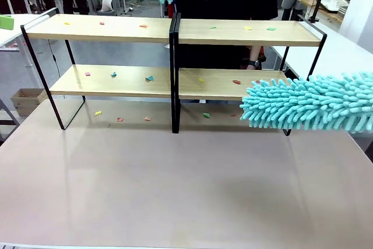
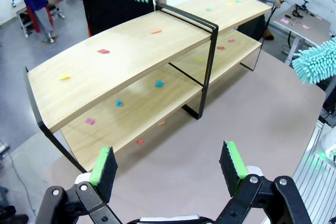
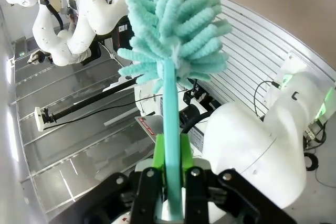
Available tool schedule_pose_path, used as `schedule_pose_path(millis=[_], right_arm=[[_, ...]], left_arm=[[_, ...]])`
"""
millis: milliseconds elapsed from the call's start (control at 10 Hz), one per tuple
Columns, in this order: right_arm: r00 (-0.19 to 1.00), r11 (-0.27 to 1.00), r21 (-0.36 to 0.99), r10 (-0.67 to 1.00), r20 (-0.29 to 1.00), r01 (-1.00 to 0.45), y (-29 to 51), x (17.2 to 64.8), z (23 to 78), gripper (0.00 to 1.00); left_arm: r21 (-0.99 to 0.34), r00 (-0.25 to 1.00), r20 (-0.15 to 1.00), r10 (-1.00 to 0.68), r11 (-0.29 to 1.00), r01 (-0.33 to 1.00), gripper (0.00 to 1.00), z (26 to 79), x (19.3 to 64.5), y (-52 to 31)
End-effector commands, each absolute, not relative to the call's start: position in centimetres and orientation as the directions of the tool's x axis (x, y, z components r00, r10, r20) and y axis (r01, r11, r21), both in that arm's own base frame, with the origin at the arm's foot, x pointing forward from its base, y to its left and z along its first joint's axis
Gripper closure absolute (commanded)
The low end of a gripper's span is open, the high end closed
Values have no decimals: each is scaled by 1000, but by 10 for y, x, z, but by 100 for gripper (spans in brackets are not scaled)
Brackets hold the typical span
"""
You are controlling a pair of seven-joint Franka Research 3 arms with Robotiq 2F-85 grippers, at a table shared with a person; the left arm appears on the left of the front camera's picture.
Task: Clean the shelves.
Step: Clean a randomly selected level of the Shelf with the Duster.
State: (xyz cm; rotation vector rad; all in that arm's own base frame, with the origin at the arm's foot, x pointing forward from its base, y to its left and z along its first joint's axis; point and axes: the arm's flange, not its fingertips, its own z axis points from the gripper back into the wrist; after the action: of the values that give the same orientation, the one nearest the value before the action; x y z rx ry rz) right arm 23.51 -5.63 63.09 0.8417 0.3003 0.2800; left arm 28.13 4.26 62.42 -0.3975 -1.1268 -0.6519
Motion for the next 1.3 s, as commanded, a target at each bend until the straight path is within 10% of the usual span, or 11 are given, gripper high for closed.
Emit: schedule_pose_path(millis=[0, 900, 1200], right_arm=[[926, 619, 777, 348, -144, -112, -54, 237, 635, 88], [922, 634, 763, 358, -149, -123, -56, 235, 631, 88], [920, 548, 769, 369, 132, -330, 21, 241, 669, 88]], left_arm=[[27, 277, 919, -279, 748, 663, 0, 624, 281, 43], [27, 277, 919, -279, 748, 663, 0, 624, 281, 43], [27, 277, 919, -279, 748, 663, 0, 624, 281, 43]])
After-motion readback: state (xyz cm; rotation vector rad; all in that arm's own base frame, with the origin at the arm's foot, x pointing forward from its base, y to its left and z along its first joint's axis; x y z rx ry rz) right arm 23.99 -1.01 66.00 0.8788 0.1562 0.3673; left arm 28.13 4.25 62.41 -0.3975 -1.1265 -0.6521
